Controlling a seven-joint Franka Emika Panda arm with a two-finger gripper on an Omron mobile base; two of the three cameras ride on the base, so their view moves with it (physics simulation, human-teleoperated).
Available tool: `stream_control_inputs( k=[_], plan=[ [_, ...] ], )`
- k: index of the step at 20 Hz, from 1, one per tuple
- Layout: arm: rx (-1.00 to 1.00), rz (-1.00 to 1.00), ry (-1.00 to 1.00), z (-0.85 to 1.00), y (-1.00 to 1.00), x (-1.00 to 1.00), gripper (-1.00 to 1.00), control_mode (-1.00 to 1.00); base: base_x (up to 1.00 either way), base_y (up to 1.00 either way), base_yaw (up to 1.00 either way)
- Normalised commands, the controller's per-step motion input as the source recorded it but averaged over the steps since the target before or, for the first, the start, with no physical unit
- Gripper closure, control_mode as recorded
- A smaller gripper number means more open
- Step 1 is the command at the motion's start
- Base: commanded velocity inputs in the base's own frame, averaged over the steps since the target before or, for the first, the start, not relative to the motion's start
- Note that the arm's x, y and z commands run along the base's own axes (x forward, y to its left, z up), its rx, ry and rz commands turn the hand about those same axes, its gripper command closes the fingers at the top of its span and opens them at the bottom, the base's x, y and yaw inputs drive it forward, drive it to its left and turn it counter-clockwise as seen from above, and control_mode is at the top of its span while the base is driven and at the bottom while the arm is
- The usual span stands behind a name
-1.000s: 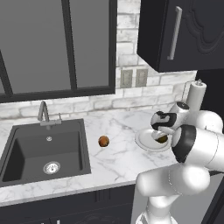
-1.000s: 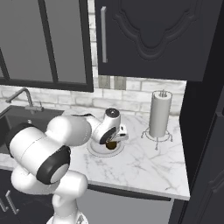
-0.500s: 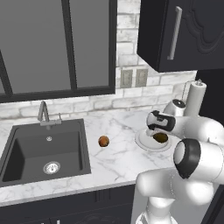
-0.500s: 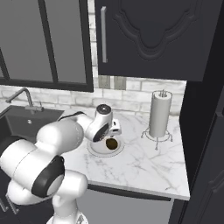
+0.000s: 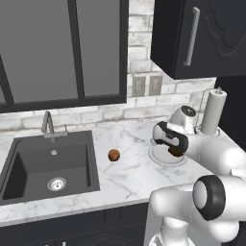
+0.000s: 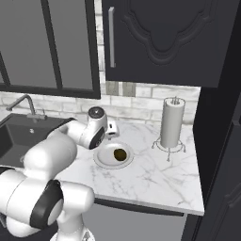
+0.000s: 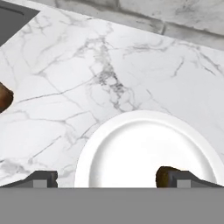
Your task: Pick the avocado and bread from the counter and place them on the plate. Then pick the jam from the cabinet and place it next to the plate. Lastly close the cabinet door.
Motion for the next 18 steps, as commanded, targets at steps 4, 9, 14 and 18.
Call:
stream_control_inputs(
  k=[4,9,14,18],
  plan=[
    [0.00,0.00,-0.05,0.24,0.47,0.00,-1.00,-1.00,0.00,0.00,0.00],
    [0.00,0.00,-0.01,0.12,0.45,0.00,-1.00,-1.00,0.00,0.00,0.00],
    [0.00,0.00,0.00,0.04,0.45,0.00,-1.00,-1.00,0.00,0.00,0.00],
    [0.00,0.00,0.00,0.00,0.42,0.00,-1.00,-1.00,0.00,0.00,0.00]
  ],
)
